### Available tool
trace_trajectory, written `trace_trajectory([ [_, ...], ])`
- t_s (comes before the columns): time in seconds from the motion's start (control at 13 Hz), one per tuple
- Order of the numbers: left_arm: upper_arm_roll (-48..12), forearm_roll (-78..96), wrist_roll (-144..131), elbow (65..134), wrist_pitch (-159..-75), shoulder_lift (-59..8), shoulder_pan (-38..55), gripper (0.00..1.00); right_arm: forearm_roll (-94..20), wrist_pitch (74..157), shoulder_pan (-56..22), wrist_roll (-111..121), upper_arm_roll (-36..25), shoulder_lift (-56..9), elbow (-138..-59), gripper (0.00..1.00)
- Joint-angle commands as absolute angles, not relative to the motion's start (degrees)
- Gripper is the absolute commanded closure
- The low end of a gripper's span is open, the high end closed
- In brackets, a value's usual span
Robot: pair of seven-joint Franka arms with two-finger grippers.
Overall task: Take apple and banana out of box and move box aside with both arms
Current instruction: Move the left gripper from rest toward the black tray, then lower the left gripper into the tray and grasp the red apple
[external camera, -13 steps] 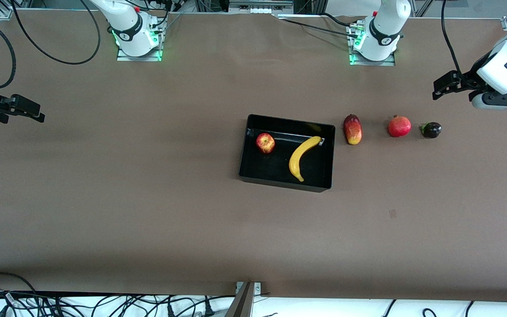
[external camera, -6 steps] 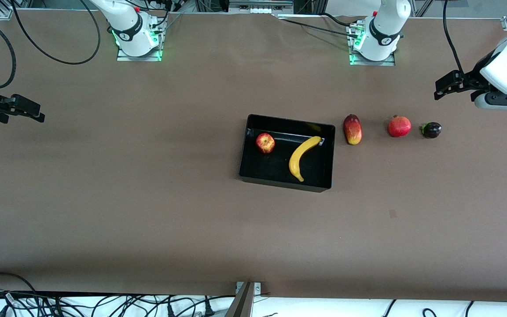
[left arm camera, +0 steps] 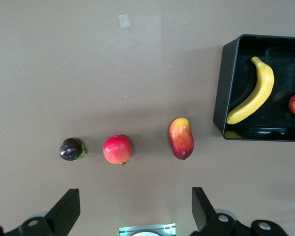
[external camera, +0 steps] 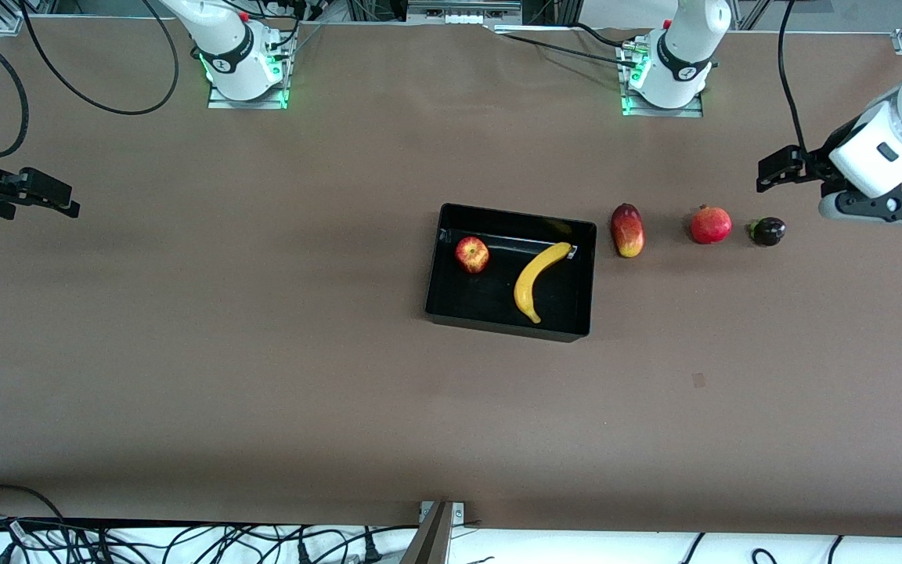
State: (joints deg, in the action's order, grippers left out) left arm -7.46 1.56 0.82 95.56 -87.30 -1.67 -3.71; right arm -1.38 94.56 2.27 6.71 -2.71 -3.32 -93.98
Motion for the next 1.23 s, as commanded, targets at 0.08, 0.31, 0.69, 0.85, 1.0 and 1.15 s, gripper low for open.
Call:
trace_trajectory([
  [0.08,-11.41,2.90,1.05,92.55,-85.86,-5.97,-2.81,0.00,-2.46,93.78,3.25,6.24,-2.11,-3.52,-93.25,0.00],
  [0.31,-17.13,2.99,0.53,96.67,-89.64,-5.89,-2.29,0.00,-2.46,93.78,3.25,6.24,-2.11,-3.52,-93.25,0.00],
  [0.69,-22.75,5.34,-8.16,103.35,-102.80,-8.42,4.74,0.00,-2.46,93.78,3.25,6.24,-2.11,-3.52,-93.25,0.00],
  [0.85,-22.94,9.48,-9.84,106.25,-111.75,-12.11,7.54,0.00,-2.46,93.69,3.25,6.24,-2.11,-3.52,-93.25,0.00],
  [1.0,-22.85,9.49,-10.81,106.35,-117.83,-17.46,10.10,0.00,-2.46,93.69,3.25,6.24,-2.11,-3.52,-93.25,0.00],
  [1.15,-22.85,9.58,-10.90,106.35,-123.72,-21.95,11.86,0.00,-2.46,93.69,3.25,6.24,-2.02,-3.52,-93.25,0.00],
])
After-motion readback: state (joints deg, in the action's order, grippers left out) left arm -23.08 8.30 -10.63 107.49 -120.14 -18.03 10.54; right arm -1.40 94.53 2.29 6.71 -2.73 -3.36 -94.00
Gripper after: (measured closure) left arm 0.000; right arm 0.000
